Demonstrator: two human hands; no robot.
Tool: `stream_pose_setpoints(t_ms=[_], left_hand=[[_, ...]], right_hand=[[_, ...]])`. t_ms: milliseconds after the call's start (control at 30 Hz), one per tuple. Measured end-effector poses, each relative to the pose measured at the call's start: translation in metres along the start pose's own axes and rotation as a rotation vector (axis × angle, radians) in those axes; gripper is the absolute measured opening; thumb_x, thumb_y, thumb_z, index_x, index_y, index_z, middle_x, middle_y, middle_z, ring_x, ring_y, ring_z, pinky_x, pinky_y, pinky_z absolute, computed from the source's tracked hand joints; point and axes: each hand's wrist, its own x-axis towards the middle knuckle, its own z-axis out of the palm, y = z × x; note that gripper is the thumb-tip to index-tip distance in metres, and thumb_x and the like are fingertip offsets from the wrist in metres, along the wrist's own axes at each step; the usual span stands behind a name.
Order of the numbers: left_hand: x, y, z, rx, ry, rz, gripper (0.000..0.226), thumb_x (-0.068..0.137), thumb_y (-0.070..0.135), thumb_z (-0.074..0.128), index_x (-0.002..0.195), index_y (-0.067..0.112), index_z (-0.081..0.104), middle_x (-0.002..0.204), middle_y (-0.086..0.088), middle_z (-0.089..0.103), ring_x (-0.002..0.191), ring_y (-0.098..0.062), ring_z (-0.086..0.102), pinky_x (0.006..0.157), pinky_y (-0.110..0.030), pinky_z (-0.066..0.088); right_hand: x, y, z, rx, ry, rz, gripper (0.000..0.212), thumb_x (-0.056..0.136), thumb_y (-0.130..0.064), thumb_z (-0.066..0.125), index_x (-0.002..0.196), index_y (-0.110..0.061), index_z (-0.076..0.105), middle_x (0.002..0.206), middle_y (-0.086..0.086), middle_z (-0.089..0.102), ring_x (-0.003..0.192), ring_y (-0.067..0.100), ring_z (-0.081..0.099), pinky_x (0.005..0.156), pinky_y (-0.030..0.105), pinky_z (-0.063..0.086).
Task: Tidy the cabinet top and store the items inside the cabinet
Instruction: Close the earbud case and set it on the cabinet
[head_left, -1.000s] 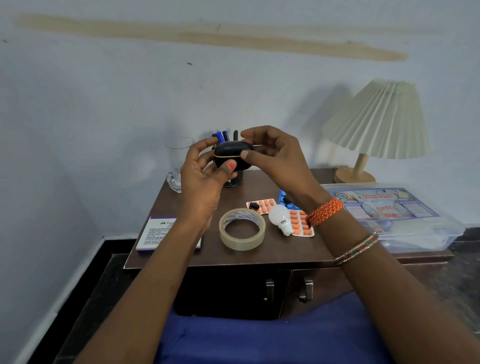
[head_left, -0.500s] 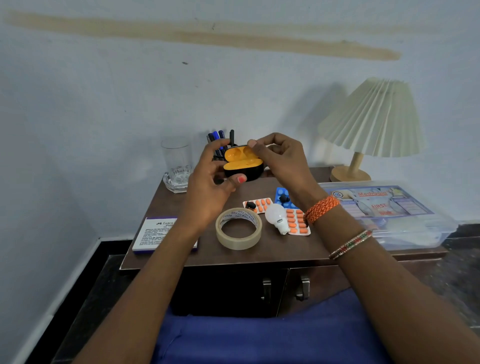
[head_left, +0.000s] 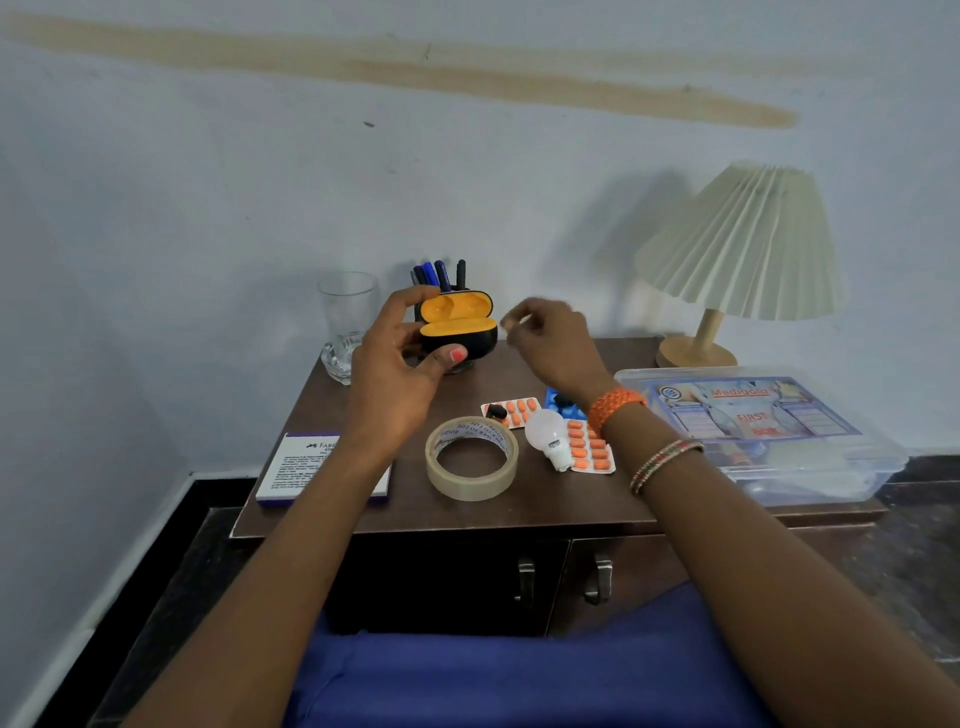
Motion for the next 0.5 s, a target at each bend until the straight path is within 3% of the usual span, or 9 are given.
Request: stream_pose_setpoints(t_ms=[100, 167, 333, 500], left_hand=[[0.0, -0.003, -0.001, -0.005, 0.001, 0.002, 0.052, 0.081, 0.009, 0.071, 0.125, 0.025, 0.049, 0.098, 0.006, 0.064, 0.085, 0.005, 0.059, 0.067, 0.006, 0.039], [0.0, -0.004, -0.003, -0.012, 0.008, 0.003, 0.052, 0.081, 0.008, 0.071, 0.125, 0.026, 0.049, 0.099, 0.008, 0.063, 0.086, 0.005, 0.058, 0.069, 0.006, 0.04], [0.001, -0.007, -0.005, 0.003, -0.011, 0.011, 0.054, 0.081, 0.01, 0.071, 0.127, 0.027, 0.048, 0.103, 0.006, 0.063, 0.096, -0.008, 0.06, 0.074, -0.002, 0.041], [0.0, -0.008, -0.008, 0.002, 0.003, 0.028, 0.054, 0.08, 0.009, 0.071, 0.126, 0.026, 0.049, 0.1, 0.007, 0.062, 0.088, 0.001, 0.059, 0.071, 0.005, 0.04]], right_hand=[[0.001, 0.017, 0.019, -0.409, -0.313, -0.03, 0.019, 0.088, -0.015, 0.054, 0.097, -0.016, 0.071, 0.104, 0.01, 0.069, 0.093, 0.026, 0.065, 0.085, 0.044, 0.055], [0.0, 0.02, 0.026, -0.453, -0.421, -0.05, 0.02, 0.086, -0.012, 0.055, 0.098, -0.015, 0.07, 0.108, 0.01, 0.068, 0.098, 0.026, 0.064, 0.088, 0.044, 0.054], [0.001, 0.02, 0.03, -0.456, -0.578, -0.06, 0.021, 0.085, -0.009, 0.062, 0.105, -0.01, 0.068, 0.111, 0.01, 0.065, 0.098, 0.021, 0.06, 0.083, 0.031, 0.05], [-0.001, 0.019, 0.033, -0.473, -0.608, -0.066, 0.022, 0.086, -0.007, 0.063, 0.107, -0.008, 0.067, 0.116, 0.011, 0.061, 0.105, 0.024, 0.058, 0.08, 0.027, 0.047]])
